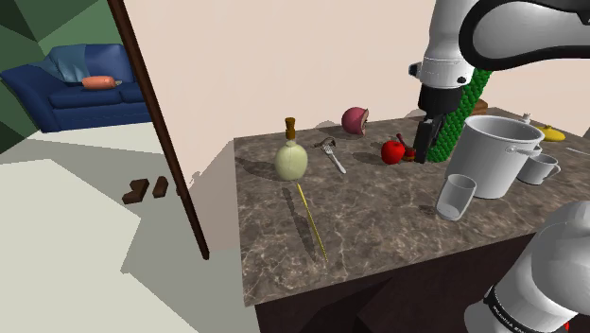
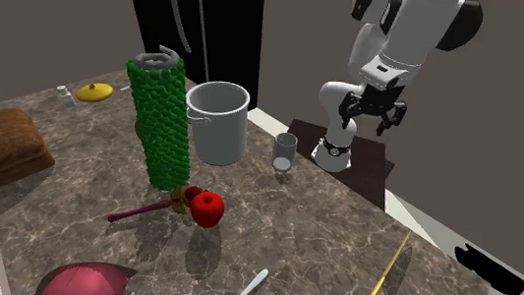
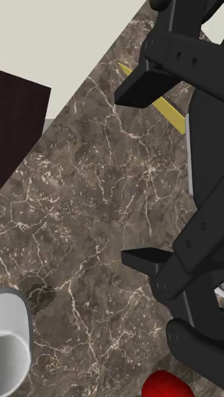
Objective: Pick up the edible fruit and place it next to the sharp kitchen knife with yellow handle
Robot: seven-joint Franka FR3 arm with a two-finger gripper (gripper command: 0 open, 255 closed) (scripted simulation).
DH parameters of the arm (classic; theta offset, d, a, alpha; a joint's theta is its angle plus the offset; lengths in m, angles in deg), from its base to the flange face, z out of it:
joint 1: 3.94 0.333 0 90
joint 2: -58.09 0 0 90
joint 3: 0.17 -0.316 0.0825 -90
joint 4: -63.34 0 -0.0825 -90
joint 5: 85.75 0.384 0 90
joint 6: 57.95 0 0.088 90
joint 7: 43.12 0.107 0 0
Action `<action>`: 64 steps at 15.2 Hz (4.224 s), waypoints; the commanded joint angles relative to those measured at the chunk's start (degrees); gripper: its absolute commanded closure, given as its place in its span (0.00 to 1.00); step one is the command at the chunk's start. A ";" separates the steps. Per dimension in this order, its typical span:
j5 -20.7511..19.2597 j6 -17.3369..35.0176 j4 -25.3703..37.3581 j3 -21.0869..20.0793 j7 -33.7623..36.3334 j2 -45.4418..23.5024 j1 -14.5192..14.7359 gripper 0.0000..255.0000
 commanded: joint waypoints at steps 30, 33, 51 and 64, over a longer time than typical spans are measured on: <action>-5.75 26.71 25.04 23.11 -35.22 -48.25 -8.66 0.00; -3.43 27.20 31.30 23.86 -39.01 -54.87 -10.19 0.00; -1.37 32.33 32.14 23.92 -41.47 -60.86 -11.83 1.00; -1.72 29.59 33.79 24.04 -41.47 -59.71 -11.71 1.00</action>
